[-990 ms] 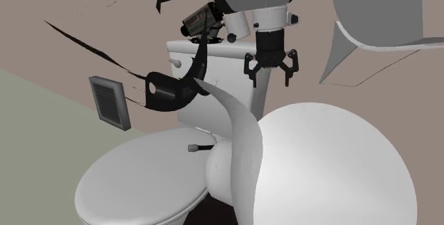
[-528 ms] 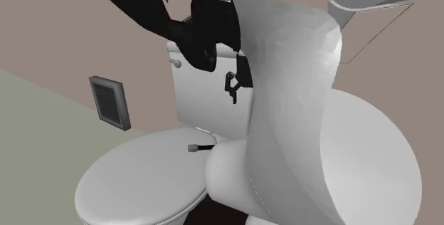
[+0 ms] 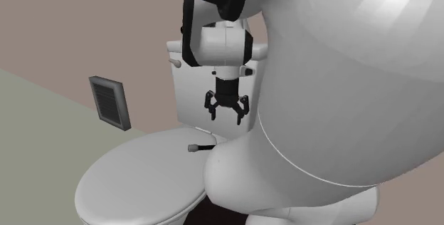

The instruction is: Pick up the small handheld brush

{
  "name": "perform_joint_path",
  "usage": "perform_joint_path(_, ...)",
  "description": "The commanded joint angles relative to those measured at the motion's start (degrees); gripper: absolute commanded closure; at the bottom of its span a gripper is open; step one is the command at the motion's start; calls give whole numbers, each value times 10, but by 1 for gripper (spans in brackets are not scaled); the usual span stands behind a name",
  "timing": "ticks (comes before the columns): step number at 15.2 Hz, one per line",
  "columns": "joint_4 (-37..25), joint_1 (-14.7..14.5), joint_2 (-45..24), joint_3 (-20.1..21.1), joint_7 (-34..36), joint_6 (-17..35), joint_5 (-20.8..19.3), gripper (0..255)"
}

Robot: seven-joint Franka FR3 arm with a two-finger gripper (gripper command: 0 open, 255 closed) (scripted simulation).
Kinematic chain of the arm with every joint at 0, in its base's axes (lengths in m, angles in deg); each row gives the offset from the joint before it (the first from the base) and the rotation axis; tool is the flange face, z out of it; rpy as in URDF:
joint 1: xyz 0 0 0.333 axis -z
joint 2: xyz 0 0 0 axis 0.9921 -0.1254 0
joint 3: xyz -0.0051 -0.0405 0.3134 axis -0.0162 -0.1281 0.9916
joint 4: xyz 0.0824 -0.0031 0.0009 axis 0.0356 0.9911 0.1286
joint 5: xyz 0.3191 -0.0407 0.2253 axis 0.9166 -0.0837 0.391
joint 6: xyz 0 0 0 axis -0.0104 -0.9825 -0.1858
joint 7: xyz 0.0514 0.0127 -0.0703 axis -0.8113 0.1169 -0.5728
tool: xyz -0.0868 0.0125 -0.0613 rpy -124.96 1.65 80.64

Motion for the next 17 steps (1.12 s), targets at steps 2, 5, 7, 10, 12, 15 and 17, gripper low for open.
perform_joint_path(2,-3,-8,-54,23,27,51,23,0)
perform_joint_path(5,-13,-15,-115,50,57,104,41,0)
perform_joint_path(7,-23,-18,-158,66,77,138,48,0)
perform_joint_path(10,-44,-23,-227,90,112,189,49,0)
perform_joint_path(12,-61,-25,-275,103,138,222,42,0)
perform_joint_path(15,-73,-29,-315,109,159,251,30,0)
perform_joint_path(17,-70,-30,-333,108,163,270,22,0)
